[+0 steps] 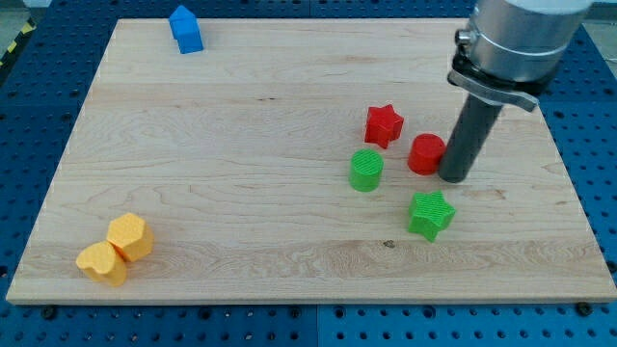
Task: Push the green star to the bottom right of the board
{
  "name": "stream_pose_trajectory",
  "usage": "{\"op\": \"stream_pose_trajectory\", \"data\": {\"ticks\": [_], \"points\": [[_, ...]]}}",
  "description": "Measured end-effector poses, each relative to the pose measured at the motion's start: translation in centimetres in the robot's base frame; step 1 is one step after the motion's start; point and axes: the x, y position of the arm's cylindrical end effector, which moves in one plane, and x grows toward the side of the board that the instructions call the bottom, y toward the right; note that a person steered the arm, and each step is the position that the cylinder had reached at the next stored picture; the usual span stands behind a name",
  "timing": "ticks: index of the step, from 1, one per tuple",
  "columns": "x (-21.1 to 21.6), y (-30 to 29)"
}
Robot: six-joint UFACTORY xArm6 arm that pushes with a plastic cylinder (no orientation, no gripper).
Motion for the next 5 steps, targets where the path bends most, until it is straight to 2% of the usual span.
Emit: {"op": "stream_pose_trajectory", "data": {"ticks": [2, 4, 5], "points": [[-1.0, -2.9], [3.2, -4.3], [4.9, -6.8]]}}
